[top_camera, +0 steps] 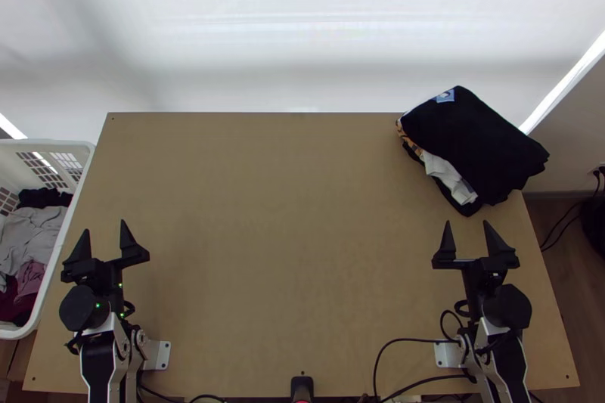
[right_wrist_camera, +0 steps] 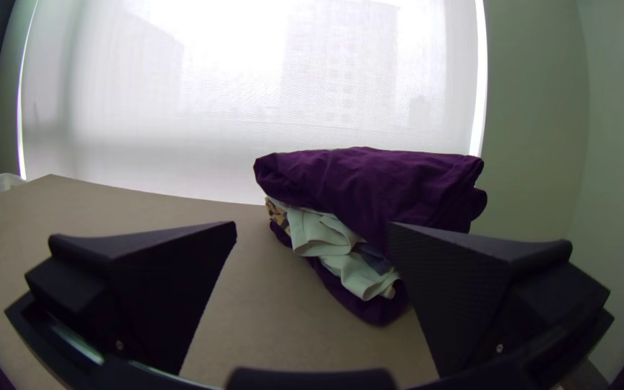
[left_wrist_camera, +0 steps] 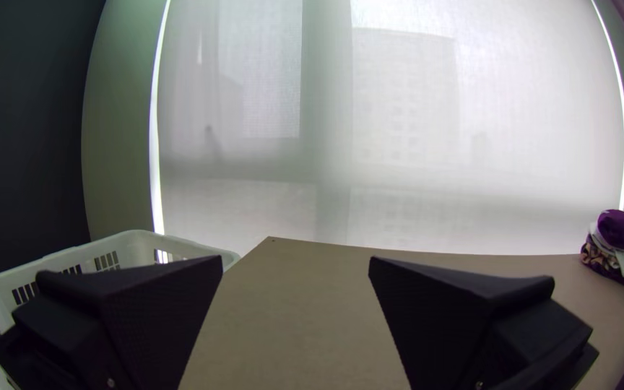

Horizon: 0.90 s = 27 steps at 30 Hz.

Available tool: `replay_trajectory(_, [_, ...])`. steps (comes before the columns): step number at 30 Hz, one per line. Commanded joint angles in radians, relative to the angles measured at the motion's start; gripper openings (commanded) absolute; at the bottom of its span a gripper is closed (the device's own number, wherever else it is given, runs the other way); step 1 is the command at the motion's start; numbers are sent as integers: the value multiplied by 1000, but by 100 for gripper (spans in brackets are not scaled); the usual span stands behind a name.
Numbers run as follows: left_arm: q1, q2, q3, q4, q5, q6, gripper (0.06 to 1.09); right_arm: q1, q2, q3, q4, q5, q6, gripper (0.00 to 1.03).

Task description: Fold the t-shirt

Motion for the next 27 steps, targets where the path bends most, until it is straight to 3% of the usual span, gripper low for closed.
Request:
replay_trajectory(1, [6, -6, -40, -17, 7, 22, 105, -6, -4, -13, -3, 0, -19, 98])
replay_trajectory(19, [3, -6, -40, -18, 14, -7, 105, -4, -4, -13, -3, 0, -19, 98])
replay_trajectory(27, [113, -9, -8, 26, -42, 131, 104, -6, -4, -13, -3, 0, -19, 98])
